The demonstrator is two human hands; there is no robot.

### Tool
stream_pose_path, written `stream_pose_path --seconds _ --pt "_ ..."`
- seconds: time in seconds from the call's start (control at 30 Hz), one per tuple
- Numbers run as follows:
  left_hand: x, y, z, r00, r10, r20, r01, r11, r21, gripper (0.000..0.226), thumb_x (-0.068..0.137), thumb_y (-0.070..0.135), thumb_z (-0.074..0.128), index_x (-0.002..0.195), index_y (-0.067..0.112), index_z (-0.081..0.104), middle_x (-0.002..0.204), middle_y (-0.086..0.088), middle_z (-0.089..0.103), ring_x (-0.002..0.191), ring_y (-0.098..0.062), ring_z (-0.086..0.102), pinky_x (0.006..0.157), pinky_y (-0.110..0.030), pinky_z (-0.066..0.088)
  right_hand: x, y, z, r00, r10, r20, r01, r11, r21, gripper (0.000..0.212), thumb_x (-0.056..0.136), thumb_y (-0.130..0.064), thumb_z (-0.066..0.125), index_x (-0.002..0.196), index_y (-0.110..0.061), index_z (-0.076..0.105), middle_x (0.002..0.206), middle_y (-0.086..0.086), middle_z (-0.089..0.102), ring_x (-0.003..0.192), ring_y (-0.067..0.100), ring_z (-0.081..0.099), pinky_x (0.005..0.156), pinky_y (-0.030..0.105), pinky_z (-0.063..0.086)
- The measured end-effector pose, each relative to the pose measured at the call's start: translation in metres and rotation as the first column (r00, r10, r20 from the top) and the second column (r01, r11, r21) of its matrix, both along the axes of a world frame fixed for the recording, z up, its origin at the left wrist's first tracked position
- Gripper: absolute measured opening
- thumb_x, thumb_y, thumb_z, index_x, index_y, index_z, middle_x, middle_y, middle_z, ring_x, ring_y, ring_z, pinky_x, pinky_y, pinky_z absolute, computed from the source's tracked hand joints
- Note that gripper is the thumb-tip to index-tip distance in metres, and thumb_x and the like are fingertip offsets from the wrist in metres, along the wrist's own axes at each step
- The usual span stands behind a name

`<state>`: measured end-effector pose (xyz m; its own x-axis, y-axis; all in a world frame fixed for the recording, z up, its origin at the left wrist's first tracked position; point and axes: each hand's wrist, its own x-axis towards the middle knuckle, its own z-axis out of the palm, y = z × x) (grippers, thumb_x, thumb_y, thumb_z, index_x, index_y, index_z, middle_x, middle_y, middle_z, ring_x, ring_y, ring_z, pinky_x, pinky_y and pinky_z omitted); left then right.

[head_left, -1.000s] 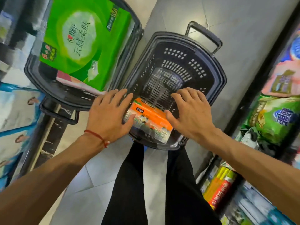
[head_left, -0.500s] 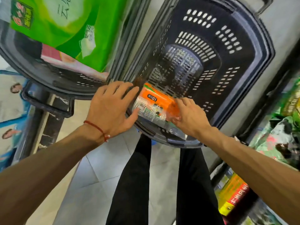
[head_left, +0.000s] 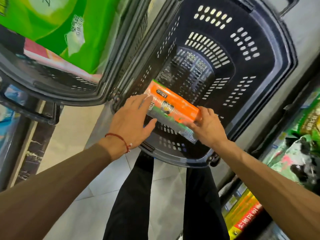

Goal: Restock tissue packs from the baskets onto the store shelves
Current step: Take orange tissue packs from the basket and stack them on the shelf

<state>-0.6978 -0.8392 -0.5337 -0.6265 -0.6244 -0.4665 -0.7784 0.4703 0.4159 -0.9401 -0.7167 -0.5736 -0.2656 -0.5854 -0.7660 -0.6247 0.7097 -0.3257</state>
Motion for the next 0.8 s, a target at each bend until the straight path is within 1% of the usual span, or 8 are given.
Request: stream_pose_path --seconds 0.1,0.17,0.27,0.4,0.5,0.6,0.67,0.8 --pt "-0.025 -0.003 -0.017 0.975 0.222 0.013 -0.221 0.965 0.142 0.086 0.098 0.05 0.057 0.163 0.009 0.017 0.167 -0.012 0.024 0.154 -0.031 0.02 0.125 -0.047 0.025 -0.008 -0.003 -0.008 0.992 -0.121 0.028 0.122 0.992 -0.032 0.079 0.09 -0.056 0.077 0.149 -0.014 0.046 0.143 0.01 0.049 0.132 0.026 0.047 0.106 0.033 0.039" --pt "-0.039 -0.009 -0.035 0.928 0.369 0.055 -0.371 0.894 0.25 0.094 0.096 0.056 0.058 0.163 0.01 0.012 0.169 -0.011 0.019 0.155 -0.029 0.018 0.126 -0.047 0.023 -0.01 -0.006 -0.013 0.974 -0.22 0.044 0.222 0.974 -0.046 0.083 0.088 -0.053 0.081 0.151 -0.014 0.044 0.147 0.009 0.045 0.137 0.025 0.044 0.113 0.037 0.039" --pt "-0.056 -0.019 -0.058 0.854 0.518 0.04 -0.501 0.8 0.331 0.094 0.086 0.065 0.064 0.156 0.011 0.03 0.159 -0.011 0.035 0.146 -0.028 0.035 0.118 -0.049 0.036 -0.013 -0.01 -0.019 0.935 -0.339 0.101 0.347 0.936 -0.068 0.082 0.091 -0.048 0.08 0.153 -0.013 0.041 0.156 0.008 0.037 0.138 0.021 0.043 0.12 0.042 0.04" --pt "-0.071 -0.028 -0.067 0.778 0.628 -0.003 -0.587 0.729 0.352 0.075 0.082 0.041 0.084 0.139 0.016 0.043 0.134 -0.007 0.056 0.123 -0.026 0.055 0.102 -0.043 0.047 -0.015 -0.01 -0.025 0.877 -0.466 0.118 0.476 0.876 -0.072 0.096 0.092 -0.051 0.078 0.162 -0.01 0.026 0.166 0.011 0.026 0.152 0.025 0.032 0.126 0.048 0.032" --pt "-0.076 -0.037 -0.068 0.762 0.647 0.007 -0.6 0.702 0.383 0.073 0.079 0.04 0.087 0.136 0.019 0.047 0.123 -0.002 0.063 0.113 -0.02 0.061 0.096 -0.036 0.049 -0.013 -0.013 -0.025 0.75 -0.63 0.201 0.649 0.759 -0.045 0.105 0.091 -0.047 0.08 0.164 -0.011 0.014 0.152 0.001 0.047 0.147 0.027 0.045 0.119 0.046 0.042" --pt "-0.079 -0.044 -0.068 0.769 0.639 0.016 -0.592 0.702 0.396 0.063 0.078 0.037 0.088 0.127 0.019 0.052 0.12 -0.002 0.063 0.11 -0.02 0.061 0.095 -0.036 0.049 -0.012 -0.015 -0.024 0.63 -0.73 0.266 0.749 0.662 0.044 0.119 0.089 -0.049 0.081 0.168 -0.019 -0.002 0.155 0.009 0.052 0.137 0.028 0.056 0.116 0.051 0.047" --pt "-0.084 -0.047 -0.065 0.766 0.643 0.021 -0.598 0.7 0.39 0.057 0.078 0.034 0.088 0.119 0.022 0.051 0.119 -0.003 0.061 0.109 -0.02 0.06 0.096 -0.037 0.049 -0.014 -0.016 -0.022 0.594 -0.757 0.274 0.778 0.627 0.047 0.116 0.087 -0.049 0.083 0.167 -0.017 0.007 0.154 0.009 0.055 0.136 0.025 0.057 0.118 0.051 0.045" --pt "-0.087 -0.04 -0.055 0.77 0.638 0.017 -0.601 0.716 0.354 0.053 0.074 0.034 0.09 0.113 0.018 0.056 0.117 -0.007 0.062 0.111 -0.027 0.061 0.098 -0.049 0.051 -0.011 -0.016 -0.006 0.533 -0.799 0.28 0.826 0.562 0.031 0.082 0.086 -0.037 0.088 0.149 -0.021 0.038 0.132 -0.008 0.063 0.125 0.017 0.061 0.113 0.046 0.05"
